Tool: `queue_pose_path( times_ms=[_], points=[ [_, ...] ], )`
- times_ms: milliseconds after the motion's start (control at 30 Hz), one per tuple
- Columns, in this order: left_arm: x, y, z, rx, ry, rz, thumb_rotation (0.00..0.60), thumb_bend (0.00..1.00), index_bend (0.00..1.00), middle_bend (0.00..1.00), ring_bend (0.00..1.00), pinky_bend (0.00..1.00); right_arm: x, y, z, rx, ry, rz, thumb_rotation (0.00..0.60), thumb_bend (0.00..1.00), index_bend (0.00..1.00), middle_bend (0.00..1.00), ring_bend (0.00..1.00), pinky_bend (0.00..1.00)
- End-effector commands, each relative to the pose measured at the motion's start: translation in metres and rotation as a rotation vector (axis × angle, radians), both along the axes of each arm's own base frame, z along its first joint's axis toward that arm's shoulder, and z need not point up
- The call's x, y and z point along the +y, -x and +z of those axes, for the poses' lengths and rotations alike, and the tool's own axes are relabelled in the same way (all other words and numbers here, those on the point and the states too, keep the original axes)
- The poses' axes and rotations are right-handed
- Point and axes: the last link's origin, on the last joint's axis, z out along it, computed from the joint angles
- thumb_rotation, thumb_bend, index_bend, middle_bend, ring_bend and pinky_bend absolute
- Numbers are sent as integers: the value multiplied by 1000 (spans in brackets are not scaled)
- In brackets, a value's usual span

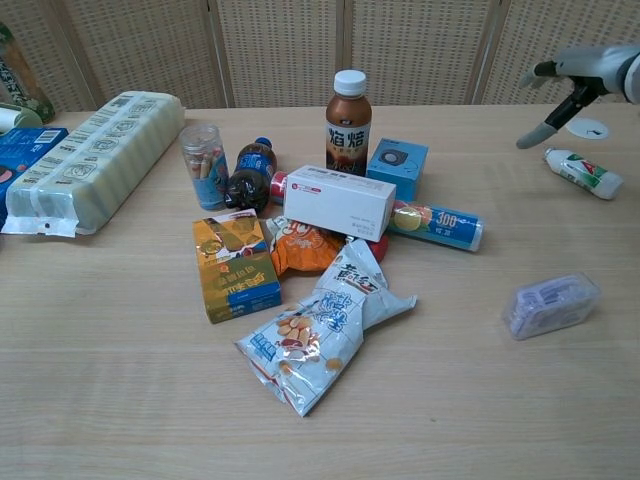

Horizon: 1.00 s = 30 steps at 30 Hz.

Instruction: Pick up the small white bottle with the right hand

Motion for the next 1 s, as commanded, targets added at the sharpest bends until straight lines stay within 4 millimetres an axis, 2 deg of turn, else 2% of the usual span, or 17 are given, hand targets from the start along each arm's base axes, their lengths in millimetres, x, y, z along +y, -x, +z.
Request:
queue_pose_path(
  times_ms=[33, 333, 533, 800, 1000],
  points=[
    [1, -2, -1, -1, 3, -6, 600, 222, 89, 18, 0, 0, 3, 14, -6, 11, -10, -41, 474, 62, 0, 0, 0, 0],
    [3, -5, -4, -4, 16, -18, 600, 222, 88, 19, 0, 0, 5, 45, 1, 30, 12, -154, 475, 61, 0, 0, 0, 0],
    [2, -6, -4, -1, 16, -16, 600, 220, 89, 18, 0, 0, 5, 58, 2, 40, 22, -206, 476, 62, 0, 0, 0, 0],
    [-1, -6, -3, 4, 15, -14, 600, 223, 88, 18, 0, 0, 3, 68, -8, 44, 14, -261, 474, 62, 0, 2, 0, 5],
    [-4, -5, 2, 16, 2, -1, 600, 221, 88, 18, 0, 0, -3, 68, -16, 48, 8, -277, 475, 63, 0, 22, 0, 39]
  ],
)
